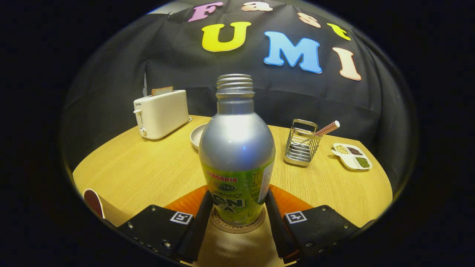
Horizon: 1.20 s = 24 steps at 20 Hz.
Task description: Take the bottle from table, then pour the juice into the cup, finally place the bottle on the coaster
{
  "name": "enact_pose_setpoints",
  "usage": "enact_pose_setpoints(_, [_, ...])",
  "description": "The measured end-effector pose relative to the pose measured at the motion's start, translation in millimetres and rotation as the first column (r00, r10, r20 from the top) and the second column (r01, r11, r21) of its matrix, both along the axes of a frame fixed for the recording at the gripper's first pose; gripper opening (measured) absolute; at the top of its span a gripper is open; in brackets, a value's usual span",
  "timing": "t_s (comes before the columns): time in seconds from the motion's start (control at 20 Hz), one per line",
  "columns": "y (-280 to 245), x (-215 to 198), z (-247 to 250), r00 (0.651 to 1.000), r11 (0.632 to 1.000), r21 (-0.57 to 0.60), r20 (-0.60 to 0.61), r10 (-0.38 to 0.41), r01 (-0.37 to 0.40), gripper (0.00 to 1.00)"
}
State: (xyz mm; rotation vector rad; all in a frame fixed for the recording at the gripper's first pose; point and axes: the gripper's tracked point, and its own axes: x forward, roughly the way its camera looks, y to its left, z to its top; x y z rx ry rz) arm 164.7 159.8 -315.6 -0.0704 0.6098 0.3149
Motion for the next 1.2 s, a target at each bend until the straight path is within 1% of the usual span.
enact_pose_setpoints(0.2, [-3, -6, -2, 0.999, 1.000, 0.026, -0.030, -0.012, 0.013, 0.80])
enact_pose_setpoints(0.25, [-5, -7, 2, 1.000, 0.999, 0.030, -0.026, -0.016, 0.017, 0.83])
enact_pose_setpoints(0.3, [-7, -6, 7, 1.000, 0.999, 0.029, -0.015, -0.023, 0.024, 0.90])
enact_pose_setpoints(0.35, [-9, -8, 13, 1.000, 0.999, 0.034, -0.005, -0.025, 0.025, 1.00])
enact_pose_setpoints(0.6, [-16, -27, 61, 0.998, 0.997, 0.068, 0.052, -0.032, 0.028, 1.00])
enact_pose_setpoints(0.8, [-31, -41, 116, 0.991, 0.994, 0.086, 0.114, -0.070, 0.060, 1.00])
enact_pose_setpoints(0.95, [-47, -53, 161, 0.978, 0.990, 0.100, 0.177, -0.112, 0.095, 1.00])
enact_pose_setpoints(1.2, [-82, -84, 232, 0.942, 0.977, 0.127, 0.272, -0.199, 0.170, 0.99])
